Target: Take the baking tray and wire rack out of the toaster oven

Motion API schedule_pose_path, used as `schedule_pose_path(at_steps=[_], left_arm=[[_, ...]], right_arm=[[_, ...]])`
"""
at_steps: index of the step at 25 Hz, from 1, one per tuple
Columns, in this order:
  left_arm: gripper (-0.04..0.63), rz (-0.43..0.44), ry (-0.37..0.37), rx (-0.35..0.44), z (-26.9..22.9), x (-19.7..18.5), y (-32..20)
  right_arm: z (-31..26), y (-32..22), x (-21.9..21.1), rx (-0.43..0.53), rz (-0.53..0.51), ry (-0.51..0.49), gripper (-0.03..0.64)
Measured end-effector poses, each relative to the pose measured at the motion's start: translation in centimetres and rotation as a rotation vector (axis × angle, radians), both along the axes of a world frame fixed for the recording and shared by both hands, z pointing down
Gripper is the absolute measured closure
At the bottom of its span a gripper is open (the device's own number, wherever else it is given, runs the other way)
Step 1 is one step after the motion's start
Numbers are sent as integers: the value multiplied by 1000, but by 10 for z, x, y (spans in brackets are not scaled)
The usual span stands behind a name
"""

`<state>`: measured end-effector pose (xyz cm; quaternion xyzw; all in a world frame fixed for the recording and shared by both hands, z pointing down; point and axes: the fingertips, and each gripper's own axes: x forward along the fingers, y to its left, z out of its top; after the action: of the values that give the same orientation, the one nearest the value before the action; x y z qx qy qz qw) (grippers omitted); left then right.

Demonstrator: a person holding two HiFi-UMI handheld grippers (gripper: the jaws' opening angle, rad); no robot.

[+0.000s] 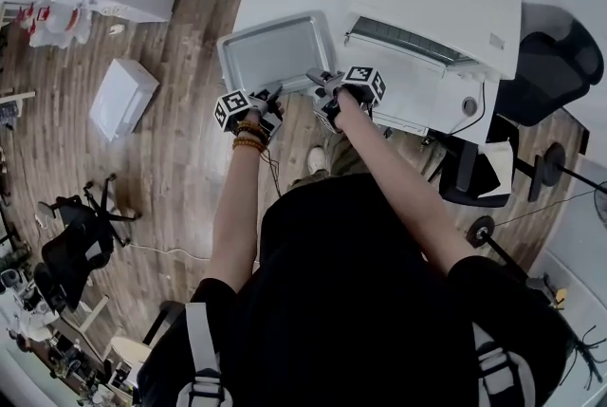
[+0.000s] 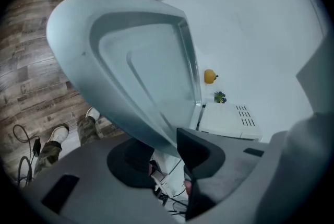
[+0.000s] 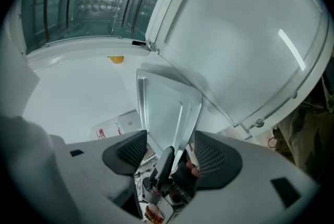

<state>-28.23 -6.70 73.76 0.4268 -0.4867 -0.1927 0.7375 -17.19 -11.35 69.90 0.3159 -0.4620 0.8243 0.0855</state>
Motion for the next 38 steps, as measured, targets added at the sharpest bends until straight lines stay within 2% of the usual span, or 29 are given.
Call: schedule_pose_path(at_steps=[4,8,13,18,21,23,25,27,30,34,36,38], left_arm=[[453,96,-20,-11,2,16,6],[449,96,-15,-2,1,23,14],[449,112,-20,23,-11,37,27],[451,129,-64,127,-47,54,32],[473,51,-62,223,-81,62,27],[542,-18,-35,310,-108,71,23],[556,-28,-50,410,-137,83,20],[560,36,-150,512,-164,100,20],[561,201,-383,644,-195,131,23],[562,398,-734,753,-217,171,28],[561,457,-825,770,-221,189,34],[561,487,-841,774,-223,205,37]], right_arm=[[-13,1,6,50,13,-23,339],[-27,6,15,115,12,-23,339],[-37,16,31,158,60,-45,339],[-60,24,59,267,124,-77,339],[-80,31,84,359,194,-108,342],[-98,37,104,446,259,-128,468],[-116,45,123,544,302,-131,546],[-134,56,138,651,296,-106,563],[-158,71,164,850,228,0,580],[-178,86,202,1136,46,281,583],[-187,92,216,1211,-13,363,583],[-194,93,230,1245,-28,380,581]])
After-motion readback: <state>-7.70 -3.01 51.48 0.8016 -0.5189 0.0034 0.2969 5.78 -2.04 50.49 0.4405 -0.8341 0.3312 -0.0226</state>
